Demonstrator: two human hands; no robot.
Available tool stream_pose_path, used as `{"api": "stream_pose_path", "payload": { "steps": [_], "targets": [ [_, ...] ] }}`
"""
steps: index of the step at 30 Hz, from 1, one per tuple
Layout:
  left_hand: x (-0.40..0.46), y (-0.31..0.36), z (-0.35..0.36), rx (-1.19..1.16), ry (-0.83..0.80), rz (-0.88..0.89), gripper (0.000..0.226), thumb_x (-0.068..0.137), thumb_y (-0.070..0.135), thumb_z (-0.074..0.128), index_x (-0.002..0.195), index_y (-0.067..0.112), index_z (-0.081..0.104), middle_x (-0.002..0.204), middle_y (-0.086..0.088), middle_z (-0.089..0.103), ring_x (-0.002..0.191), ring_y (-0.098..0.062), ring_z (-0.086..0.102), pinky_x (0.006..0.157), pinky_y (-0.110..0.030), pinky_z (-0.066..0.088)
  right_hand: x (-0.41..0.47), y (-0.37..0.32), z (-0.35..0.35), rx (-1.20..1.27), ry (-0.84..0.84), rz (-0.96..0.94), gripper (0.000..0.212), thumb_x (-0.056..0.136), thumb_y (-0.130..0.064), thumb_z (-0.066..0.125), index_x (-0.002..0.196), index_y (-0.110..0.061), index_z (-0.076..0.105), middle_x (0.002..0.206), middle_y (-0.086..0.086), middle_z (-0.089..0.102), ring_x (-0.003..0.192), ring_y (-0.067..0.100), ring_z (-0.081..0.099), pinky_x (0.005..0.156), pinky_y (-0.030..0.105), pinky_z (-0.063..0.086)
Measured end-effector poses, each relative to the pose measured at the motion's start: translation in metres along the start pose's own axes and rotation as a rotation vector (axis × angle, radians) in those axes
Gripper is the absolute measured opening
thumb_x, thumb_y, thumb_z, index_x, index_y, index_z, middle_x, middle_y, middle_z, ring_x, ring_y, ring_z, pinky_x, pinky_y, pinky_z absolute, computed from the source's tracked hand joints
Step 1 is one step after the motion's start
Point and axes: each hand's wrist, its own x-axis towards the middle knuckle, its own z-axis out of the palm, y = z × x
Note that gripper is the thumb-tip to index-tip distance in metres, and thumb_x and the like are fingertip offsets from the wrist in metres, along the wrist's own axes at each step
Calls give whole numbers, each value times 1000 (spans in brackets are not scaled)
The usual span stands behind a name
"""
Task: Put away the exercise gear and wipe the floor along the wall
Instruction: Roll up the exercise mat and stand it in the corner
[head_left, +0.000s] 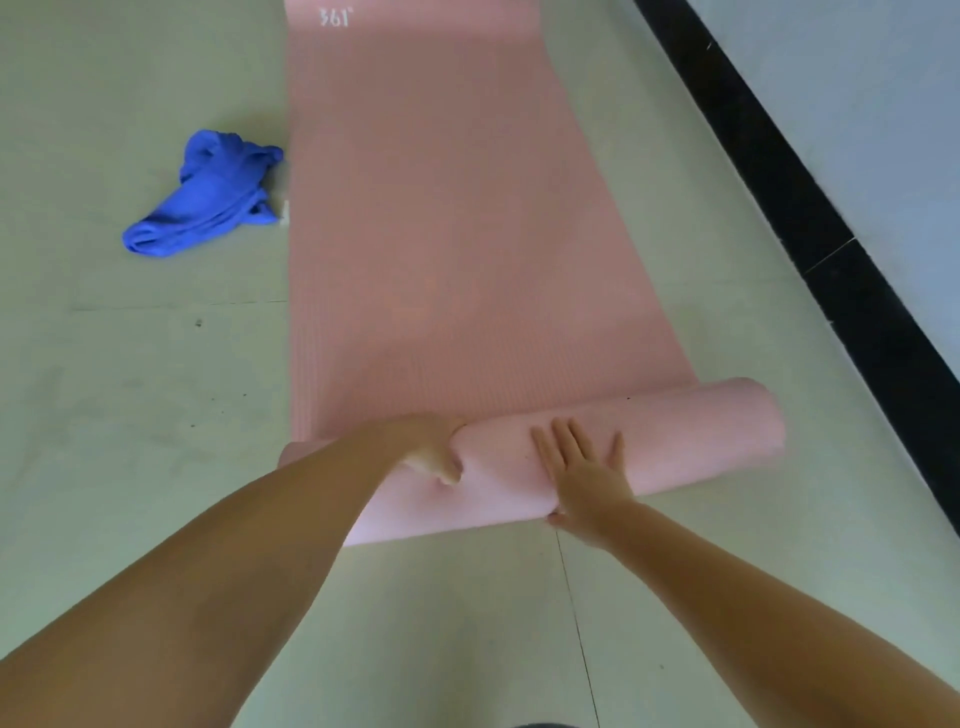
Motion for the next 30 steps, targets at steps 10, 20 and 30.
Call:
{"api": "stream_pose_path", "payload": {
  "steps": [10,20,30],
  "targets": [
    [11,24,6,327,256,-231,86,90,29,51,149,19,-11,156,-14,-3,144,-33,0,107,-70,6,60,-1,-61,140,-163,49,58,90,-24,61,141,-27,32,129,2,51,128,24,41,106,69,13],
    [9,13,9,485,322,33,94,89,50,51,148,13,-12,156,-16,-16,144,-33,-11,105,-69,0,161,19,-124,124,-326,-192,67,77,-26,77,134,-15,45,130,10,54,119,30,51,97,37,40],
    [45,-1,-14,553,213,5,111,80,34,69,147,20,-17,156,-14,-14,144,-31,-8,105,-72,4,91,36,-85,-172,20,-307,82,98,-43,35,146,-8,-21,154,19,-24,143,34,-19,113,64,2]
  ]
}}
